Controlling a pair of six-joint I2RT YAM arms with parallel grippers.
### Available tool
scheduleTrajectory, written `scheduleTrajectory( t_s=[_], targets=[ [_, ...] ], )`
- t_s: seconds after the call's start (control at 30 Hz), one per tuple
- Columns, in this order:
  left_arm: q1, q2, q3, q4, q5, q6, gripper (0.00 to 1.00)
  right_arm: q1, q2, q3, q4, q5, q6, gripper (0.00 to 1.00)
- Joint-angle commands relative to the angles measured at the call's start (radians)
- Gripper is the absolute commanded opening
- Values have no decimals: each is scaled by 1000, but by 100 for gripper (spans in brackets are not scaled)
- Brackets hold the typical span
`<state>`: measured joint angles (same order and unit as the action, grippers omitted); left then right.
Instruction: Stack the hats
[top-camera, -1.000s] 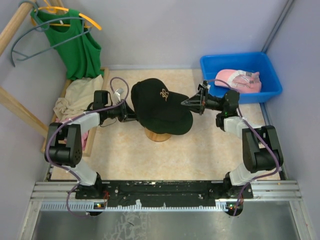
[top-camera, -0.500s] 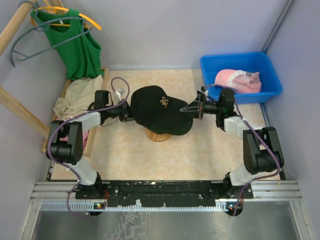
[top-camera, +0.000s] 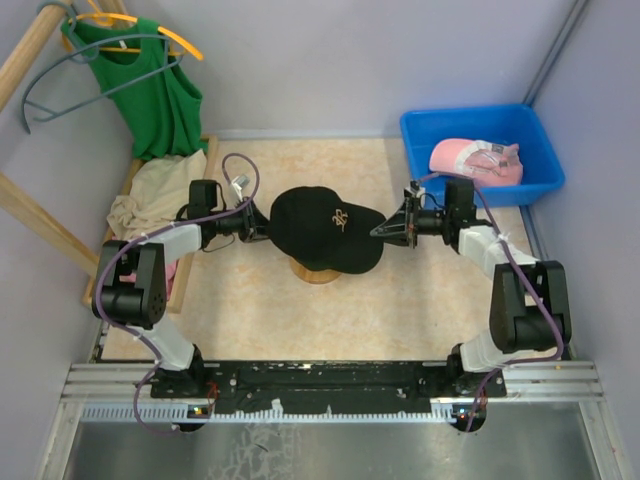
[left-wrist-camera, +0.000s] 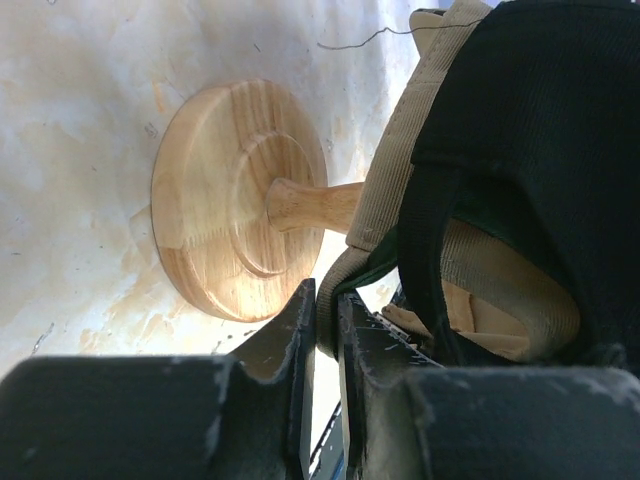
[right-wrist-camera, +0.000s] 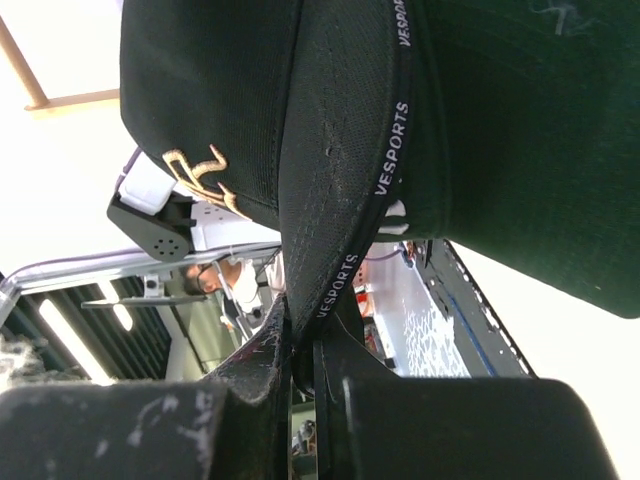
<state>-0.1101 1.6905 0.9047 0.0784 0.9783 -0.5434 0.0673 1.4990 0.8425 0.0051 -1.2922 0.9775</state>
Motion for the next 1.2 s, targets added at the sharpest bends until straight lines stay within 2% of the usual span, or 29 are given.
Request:
scheduleTrajectory(
  t_s=[0.0,0.1,0.3,0.43,0.6,0.73,0.87,1.03,1.17],
  targets=[
    [13,9,-26,13,-17,13,18,-20,-8,-19,-199,77,-154,0],
    [13,5,-31,12,-15,13,17,-45,6,-22,-257,103,-212,0],
    [13,-6,-57,6,-21,24,17,-98,28,-30,-235,135,-203,0],
    [13,-14,-85,7,-23,29,17,-101,73,-21,-265,160,-243,0],
    [15,-28,-112,1,-33,38,16,-101,110,-22,-208,176,-210,0],
    [26,-59,-119,14,-19,11,16,-101,141,9,-262,179,-264,0],
    [58,-101,-100,34,30,-56,16,-102,146,37,-323,185,-308,0],
    [92,-161,-100,186,123,-244,29,-101,146,49,-337,188,-323,0],
    [99,-182,-113,347,174,-416,36,-101,146,57,-350,192,-334,0]
  ],
)
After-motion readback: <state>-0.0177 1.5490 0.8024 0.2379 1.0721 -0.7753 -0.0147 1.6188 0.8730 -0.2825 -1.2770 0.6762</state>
